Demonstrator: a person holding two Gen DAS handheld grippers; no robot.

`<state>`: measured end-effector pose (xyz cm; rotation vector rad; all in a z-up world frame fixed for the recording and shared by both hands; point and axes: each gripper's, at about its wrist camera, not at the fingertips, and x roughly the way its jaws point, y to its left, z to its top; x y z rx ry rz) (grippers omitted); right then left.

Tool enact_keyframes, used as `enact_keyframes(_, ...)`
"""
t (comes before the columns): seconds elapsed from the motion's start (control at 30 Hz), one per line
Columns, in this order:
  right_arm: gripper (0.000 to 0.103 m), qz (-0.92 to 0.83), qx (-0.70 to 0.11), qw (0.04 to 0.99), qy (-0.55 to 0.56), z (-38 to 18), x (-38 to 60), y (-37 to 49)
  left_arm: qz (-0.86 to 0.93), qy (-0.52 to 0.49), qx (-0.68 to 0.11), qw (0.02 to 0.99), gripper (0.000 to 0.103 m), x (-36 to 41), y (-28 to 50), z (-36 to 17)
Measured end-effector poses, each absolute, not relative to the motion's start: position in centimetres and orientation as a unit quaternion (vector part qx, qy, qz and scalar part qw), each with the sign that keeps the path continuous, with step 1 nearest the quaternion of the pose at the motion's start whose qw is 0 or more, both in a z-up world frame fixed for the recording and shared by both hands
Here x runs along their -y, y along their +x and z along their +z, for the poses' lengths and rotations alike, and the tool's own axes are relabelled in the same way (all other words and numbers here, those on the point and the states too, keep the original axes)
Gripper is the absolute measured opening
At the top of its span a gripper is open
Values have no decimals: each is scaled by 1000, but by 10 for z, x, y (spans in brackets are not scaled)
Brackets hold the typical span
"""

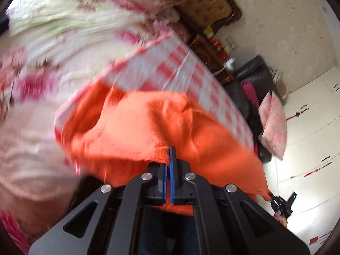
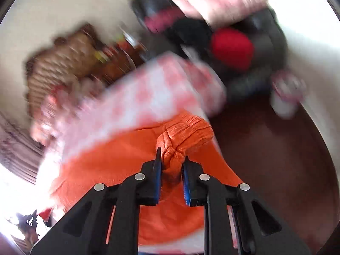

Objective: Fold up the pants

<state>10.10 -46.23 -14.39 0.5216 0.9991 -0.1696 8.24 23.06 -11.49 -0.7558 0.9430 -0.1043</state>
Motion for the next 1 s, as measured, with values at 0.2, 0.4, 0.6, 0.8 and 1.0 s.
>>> enact_keyframes(0.2, 17, -122, -496, 838, 194, -169, 459, 88, -28, -386, -485, 784, 1, -226, 57, -191)
enact_keyframes(0.4, 17, -169, -497, 844, 107, -166, 431, 84, -33, -406, -473, 782, 16, -242, 55, -187)
enact_keyframes(0.6, 17, -197, -499, 841, 73, -173, 424, 80, 3, -421, -448, 789, 19, -276, 49, -186)
enact_keyframes(0.8, 18, -226, -505, 833, 21, -176, 406, 88, 81, -256, -427, 863, 43, -291, 70, -144)
enact_keyframes(1.0, 19, -236, -507, 829, 13, -177, 403, 90, 20, -129, -436, 890, 44, -269, 134, -126)
